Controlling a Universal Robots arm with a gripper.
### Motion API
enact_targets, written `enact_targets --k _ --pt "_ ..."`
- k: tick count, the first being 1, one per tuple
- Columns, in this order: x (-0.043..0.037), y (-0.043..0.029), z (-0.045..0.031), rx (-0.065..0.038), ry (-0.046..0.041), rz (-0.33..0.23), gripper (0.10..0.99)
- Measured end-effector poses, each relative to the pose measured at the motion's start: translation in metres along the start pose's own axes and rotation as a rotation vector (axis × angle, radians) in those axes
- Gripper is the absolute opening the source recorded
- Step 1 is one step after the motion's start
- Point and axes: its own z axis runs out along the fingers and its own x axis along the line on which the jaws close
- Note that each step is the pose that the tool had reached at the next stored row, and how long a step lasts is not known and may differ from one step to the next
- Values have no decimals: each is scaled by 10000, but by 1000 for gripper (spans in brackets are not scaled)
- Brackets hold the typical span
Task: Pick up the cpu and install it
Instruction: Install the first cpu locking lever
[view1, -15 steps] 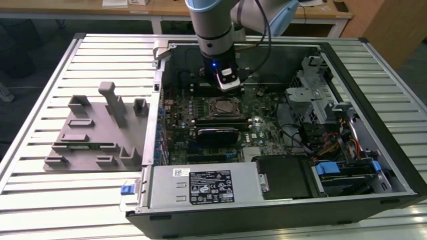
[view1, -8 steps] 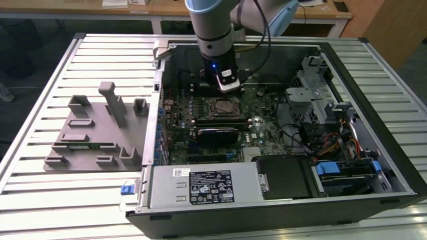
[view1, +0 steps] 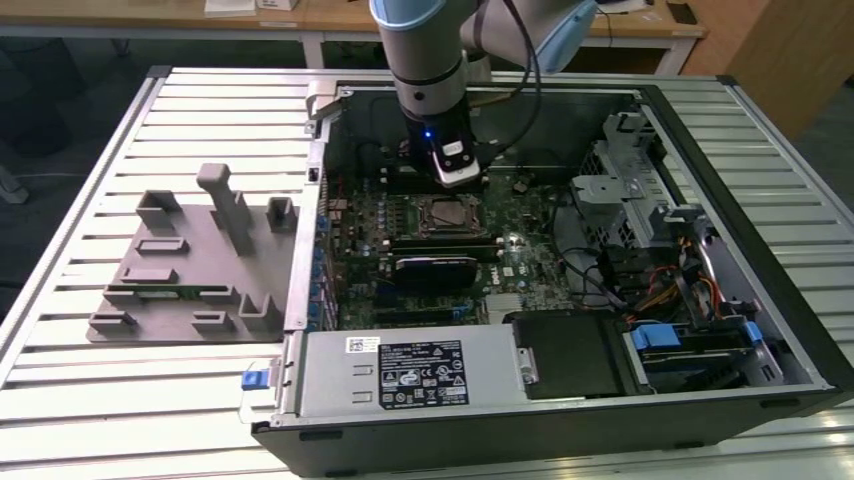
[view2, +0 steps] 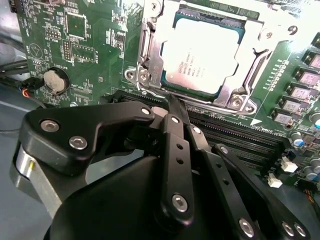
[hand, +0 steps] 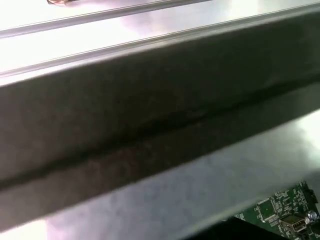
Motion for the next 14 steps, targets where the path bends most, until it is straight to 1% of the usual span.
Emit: enact_targets --k 3,10,14 --pt "0 0 0 2 1 0 106" --pt "-2 2 -11 -80 25 20 106" --pt "-11 11 -60 -79 28 20 106"
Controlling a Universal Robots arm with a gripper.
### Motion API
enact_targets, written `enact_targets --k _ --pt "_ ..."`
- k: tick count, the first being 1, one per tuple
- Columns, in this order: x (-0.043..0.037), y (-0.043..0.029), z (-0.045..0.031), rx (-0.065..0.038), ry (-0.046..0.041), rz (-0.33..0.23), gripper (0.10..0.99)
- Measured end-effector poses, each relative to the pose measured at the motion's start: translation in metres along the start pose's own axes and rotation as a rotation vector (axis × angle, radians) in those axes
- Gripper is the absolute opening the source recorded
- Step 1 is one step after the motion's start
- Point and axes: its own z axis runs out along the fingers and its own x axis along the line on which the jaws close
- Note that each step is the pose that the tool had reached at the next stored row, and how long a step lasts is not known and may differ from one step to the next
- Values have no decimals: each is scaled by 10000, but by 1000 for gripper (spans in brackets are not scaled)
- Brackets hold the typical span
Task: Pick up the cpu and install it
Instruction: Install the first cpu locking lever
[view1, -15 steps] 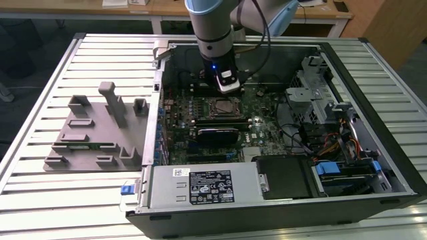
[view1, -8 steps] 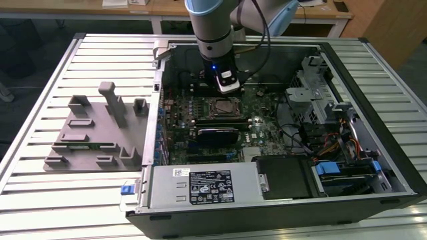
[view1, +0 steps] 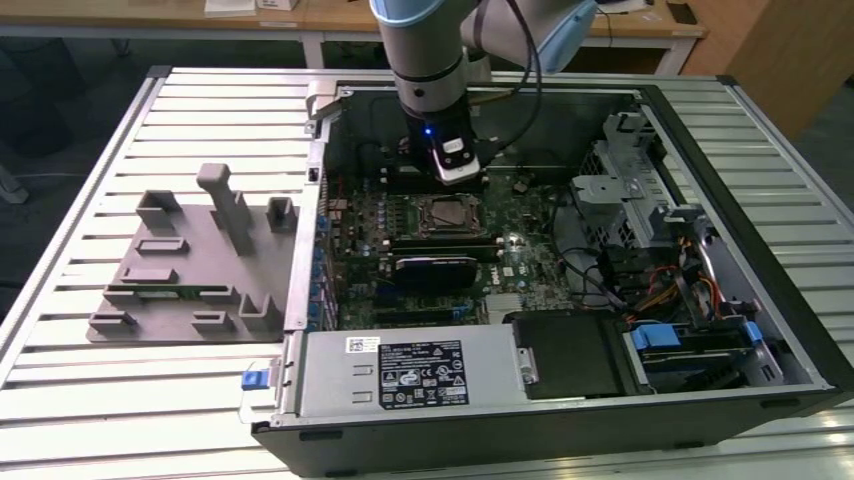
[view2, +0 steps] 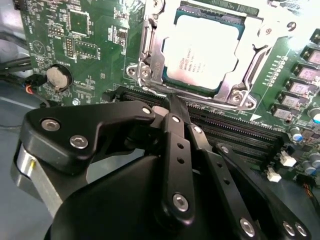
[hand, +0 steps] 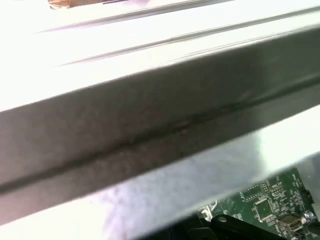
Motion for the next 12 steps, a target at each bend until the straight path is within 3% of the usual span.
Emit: enact_targets --k 6,12 --pt "-20 21 -110 0 0 0 106" --pt "-21 22 -115 1 -2 -1 106"
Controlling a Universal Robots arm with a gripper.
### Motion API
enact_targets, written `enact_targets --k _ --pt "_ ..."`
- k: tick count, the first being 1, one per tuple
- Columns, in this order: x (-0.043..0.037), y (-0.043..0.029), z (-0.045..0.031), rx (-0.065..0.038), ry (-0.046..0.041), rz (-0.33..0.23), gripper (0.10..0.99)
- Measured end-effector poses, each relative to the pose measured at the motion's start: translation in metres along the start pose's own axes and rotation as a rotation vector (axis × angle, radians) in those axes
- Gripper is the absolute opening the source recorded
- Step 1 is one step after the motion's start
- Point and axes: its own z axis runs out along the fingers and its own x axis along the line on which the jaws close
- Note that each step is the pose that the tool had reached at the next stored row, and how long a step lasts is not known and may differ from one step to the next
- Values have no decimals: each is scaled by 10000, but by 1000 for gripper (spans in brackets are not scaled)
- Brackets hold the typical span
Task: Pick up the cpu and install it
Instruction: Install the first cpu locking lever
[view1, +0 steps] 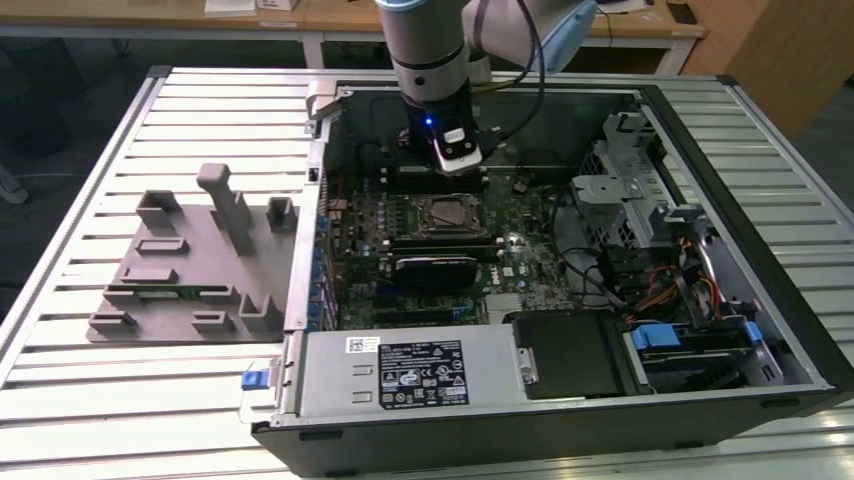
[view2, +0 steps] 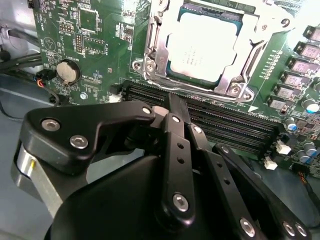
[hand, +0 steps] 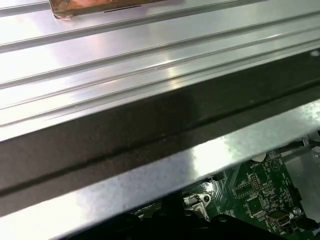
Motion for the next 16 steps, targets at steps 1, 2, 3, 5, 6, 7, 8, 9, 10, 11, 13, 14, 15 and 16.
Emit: enact_targets --k 1,2,3,5,6,7,8,9,10,11,13,14,15,16 --pt "0 0 0 5 -1 -2 106" --pt "0 0 0 21 -6 -5 106" --pt "-1 0 -1 55 -15 -11 106" --pt "-1 0 4 154 -26 -32 106" --pt "-1 0 7 223 -21 -45 106" --pt "-2 -1 9 299 -13 -56 106" --pt "-2 -1 11 375 -3 -68 106" --pt "-2 -1 12 454 8 -79 106" --pt "-3 -1 14 542 23 -93 106" --pt "-3 -1 15 629 47 -105 106" --pt "-4 -1 18 797 135 -120 106" --pt "-5 -1 20 861 199 -121 106" --pt "-6 -3 22 906 279 -117 106" --pt "-10 -13 22 938 347 -112 106"
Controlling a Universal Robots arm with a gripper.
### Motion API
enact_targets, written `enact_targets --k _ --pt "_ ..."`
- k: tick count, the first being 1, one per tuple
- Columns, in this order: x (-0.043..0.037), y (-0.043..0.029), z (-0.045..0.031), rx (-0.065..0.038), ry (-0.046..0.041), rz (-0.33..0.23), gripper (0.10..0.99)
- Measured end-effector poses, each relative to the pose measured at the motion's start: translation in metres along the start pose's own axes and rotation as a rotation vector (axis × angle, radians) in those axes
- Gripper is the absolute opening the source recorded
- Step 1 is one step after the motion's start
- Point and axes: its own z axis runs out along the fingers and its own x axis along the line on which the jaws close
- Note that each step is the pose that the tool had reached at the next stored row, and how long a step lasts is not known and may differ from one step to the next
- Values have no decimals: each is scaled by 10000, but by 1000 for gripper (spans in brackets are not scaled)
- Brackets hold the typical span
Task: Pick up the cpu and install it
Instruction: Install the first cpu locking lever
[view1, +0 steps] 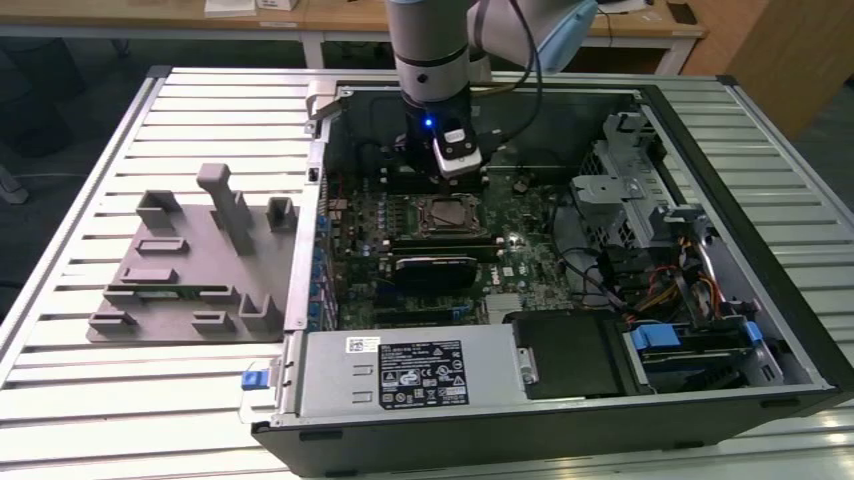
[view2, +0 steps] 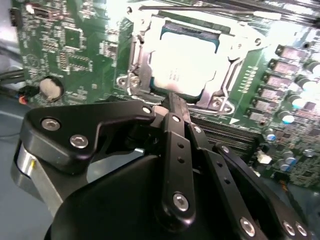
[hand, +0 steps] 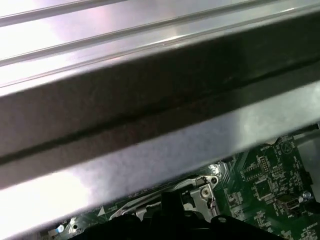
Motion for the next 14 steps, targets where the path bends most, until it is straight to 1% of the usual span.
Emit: enact_targets --k 2,5,10,12,13,14 --pt "-11 -32 1 41 104 8 106" --pt "-38 -107 0 70 181 12 106" --pt "-79 -224 -5 130 256 14 106" --pt "-85 -241 -3 233 272 3 106" --pt "-85 -242 -3 281 262 -2 106" --pt "-85 -243 -4 288 261 -4 106"
